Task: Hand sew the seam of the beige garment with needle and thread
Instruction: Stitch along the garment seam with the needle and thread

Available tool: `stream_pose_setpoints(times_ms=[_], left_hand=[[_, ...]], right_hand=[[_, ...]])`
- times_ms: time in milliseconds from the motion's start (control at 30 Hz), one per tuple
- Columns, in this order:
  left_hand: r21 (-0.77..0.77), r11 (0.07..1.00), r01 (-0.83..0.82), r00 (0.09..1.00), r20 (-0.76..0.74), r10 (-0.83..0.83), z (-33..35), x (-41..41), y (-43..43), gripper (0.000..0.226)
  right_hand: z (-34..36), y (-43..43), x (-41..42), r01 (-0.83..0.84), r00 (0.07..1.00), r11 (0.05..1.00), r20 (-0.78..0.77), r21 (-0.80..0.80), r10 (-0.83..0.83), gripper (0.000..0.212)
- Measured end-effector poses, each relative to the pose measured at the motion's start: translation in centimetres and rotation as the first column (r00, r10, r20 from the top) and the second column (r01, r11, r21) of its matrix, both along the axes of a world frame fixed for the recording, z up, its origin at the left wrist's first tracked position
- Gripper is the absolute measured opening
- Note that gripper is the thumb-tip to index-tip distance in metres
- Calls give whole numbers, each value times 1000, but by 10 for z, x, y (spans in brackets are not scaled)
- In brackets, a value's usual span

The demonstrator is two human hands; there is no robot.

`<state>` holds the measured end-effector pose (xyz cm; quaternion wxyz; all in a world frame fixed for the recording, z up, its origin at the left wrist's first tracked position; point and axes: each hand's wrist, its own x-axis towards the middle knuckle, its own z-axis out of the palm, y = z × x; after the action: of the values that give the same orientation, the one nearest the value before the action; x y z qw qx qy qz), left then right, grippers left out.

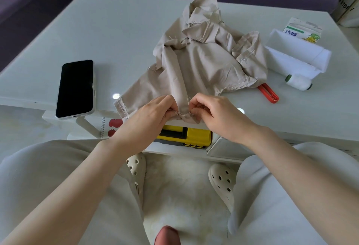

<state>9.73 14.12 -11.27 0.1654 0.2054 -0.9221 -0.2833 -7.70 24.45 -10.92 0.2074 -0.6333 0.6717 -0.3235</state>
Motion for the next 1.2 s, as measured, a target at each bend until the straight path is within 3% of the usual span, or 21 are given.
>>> stream_pose_setpoints(times_ms=[300, 400, 533, 700, 867, 1033, 1200], left_hand=[[-23, 998, 61, 998, -9, -61, 1, -2, 2, 9], [3, 998, 69, 997, -14, -69, -1, -3, 1, 9], [59, 997, 55, 998, -29, -53, -1, -4, 0, 9], [108, 994, 30, 998, -59, -24, -1, -4, -1, 10], [115, 992, 58, 996, -69, -50, 1, -4, 0, 12], [138, 990, 24, 999, -49, -17, 4, -6, 4, 12], [137, 990, -3, 999, -42, 9, 4, -6, 4, 8]], right_hand=[[-1, -2, 5, -65, 998, 996, 24, 57, 63, 17], [-1, -2, 6, -85, 996, 993, 41, 85, 82, 7], [3, -2, 5, -86, 988, 989, 141, 123, 69, 7], [7, -4, 2, -48, 956, 987, 293, 151, 2, 28], [10, -6, 1, 32, 875, 993, 477, 111, -82, 20], [10, -5, 7, 51, 820, 993, 563, 111, -105, 12], [6, -7, 12, 72, 831, 985, 537, 158, -147, 12]])
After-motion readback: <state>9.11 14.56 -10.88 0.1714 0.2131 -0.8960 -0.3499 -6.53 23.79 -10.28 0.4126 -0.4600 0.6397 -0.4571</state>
